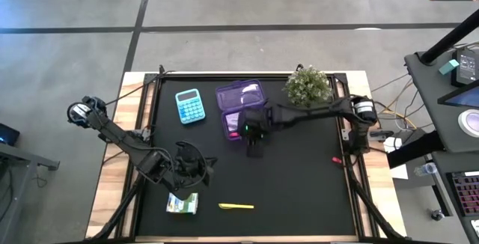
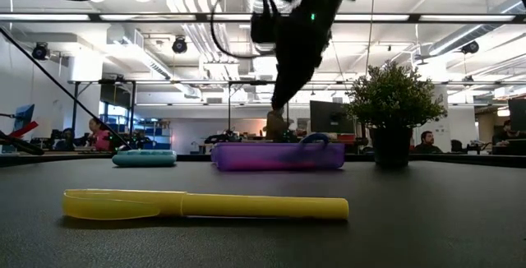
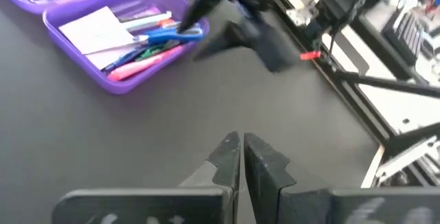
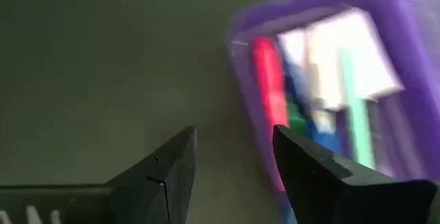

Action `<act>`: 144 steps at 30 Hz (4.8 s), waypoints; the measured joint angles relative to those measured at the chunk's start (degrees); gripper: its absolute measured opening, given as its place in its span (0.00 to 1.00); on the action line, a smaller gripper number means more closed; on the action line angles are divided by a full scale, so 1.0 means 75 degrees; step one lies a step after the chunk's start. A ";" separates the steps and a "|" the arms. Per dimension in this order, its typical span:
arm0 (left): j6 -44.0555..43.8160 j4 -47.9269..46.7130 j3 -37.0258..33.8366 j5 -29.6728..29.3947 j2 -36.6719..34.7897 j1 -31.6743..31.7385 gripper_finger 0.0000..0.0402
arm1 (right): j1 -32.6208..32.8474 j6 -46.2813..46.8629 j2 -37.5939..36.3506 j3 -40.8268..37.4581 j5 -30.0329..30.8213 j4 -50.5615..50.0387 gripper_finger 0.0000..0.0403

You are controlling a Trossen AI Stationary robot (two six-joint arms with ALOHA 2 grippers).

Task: Pack school essentials
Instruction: Put the yellow pen into the purple supply box, then put the yellow crayon box into the purple supply box

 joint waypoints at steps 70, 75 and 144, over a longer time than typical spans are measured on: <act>0.0587 0.1602 -0.1099 0.0656 0.0057 -0.0478 0.01 | 0.3979 0.2056 0.2376 -0.0451 0.0676 0.4104 0.33; 0.0588 0.1596 -0.1099 0.0657 0.0057 -0.0478 0.01 | 0.3977 0.2065 0.2401 -0.0432 0.0723 0.4093 0.15; -0.2107 -0.1414 -0.1110 0.2513 0.0106 0.1172 0.37 | -0.1973 -0.1286 0.0008 -0.0537 -0.1138 0.1376 0.44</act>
